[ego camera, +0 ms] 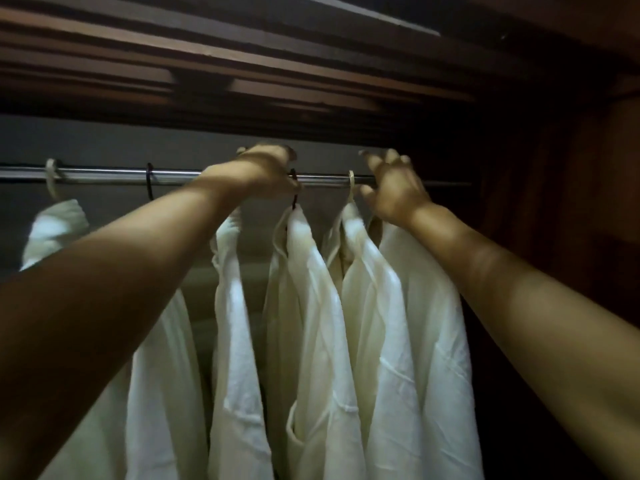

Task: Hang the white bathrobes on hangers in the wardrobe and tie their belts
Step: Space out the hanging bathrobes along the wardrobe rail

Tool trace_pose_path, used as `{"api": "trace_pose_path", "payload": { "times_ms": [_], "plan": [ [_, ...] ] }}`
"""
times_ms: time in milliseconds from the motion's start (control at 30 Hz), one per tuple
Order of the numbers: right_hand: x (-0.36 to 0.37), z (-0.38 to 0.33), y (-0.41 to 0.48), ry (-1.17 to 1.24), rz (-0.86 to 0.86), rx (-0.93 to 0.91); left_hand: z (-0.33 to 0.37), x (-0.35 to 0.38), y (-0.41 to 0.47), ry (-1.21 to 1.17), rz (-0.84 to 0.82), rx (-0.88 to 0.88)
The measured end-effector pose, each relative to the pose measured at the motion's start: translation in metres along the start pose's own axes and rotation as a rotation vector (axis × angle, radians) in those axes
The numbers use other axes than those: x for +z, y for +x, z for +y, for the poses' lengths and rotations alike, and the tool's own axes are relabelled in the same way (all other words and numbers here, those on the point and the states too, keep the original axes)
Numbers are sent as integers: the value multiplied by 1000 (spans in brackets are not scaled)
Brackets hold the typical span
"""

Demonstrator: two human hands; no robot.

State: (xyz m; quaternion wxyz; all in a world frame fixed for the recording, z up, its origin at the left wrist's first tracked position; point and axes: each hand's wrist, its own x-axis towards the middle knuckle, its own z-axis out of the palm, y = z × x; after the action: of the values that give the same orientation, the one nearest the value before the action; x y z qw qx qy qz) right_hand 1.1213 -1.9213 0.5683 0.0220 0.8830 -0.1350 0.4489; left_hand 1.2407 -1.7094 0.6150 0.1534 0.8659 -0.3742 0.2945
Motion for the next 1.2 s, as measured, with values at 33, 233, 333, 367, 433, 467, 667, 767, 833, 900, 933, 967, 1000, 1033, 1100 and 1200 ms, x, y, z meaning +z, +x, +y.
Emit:
{"api": "trace_pose_path", "payload": {
  "times_ms": [33,233,333,367,433,467,667,767,833,900,933,967,1000,1033,1100,1200],
  "plan": [
    [0,-6,4,15,-46,-43,-3,-2,-2,13,-16,-1],
    [3,-26,13,-43,-173,-6,-2,-3,-5,43,-66,65],
    [3,-27,10,-75,-133,-18,1,-3,-8,7,-81,88],
    [4,-28,10,-87,-133,-18,1,-3,-9,-15,-82,86],
    [5,-31,10,-96,-132,-4,-1,0,-11,-30,-80,79],
    [5,-33,10,-97,-127,4,-2,0,-12,-19,-78,75],
    [4,-39,12,-67,-182,44,-42,-23,-29,12,7,-45],
    [7,-44,11,-127,-208,48,-68,-38,-41,44,-49,-92],
    [10,-43,9,-154,-188,52,-77,-42,-46,35,-71,-65],
    [12,-42,7,-160,-168,43,-78,-41,-49,13,-46,-35],
    [12,-42,6,-163,-164,36,-78,-39,-48,-9,-37,-28],
    [11,-44,5,-165,-162,31,-79,-37,-48,-36,-33,-22],
    [11,-45,4,-167,-159,31,-79,-34,-47,-57,-35,-13],
    [12,-46,3,-168,-157,37,-78,-32,-47,-73,-35,-7],
    [12,-47,5,-167,-164,45,-80,-28,-46,-109,-31,-5],
    [11,-49,6,-162,-192,47,-83,-25,-51,-143,-24,-16]
  ]
}}
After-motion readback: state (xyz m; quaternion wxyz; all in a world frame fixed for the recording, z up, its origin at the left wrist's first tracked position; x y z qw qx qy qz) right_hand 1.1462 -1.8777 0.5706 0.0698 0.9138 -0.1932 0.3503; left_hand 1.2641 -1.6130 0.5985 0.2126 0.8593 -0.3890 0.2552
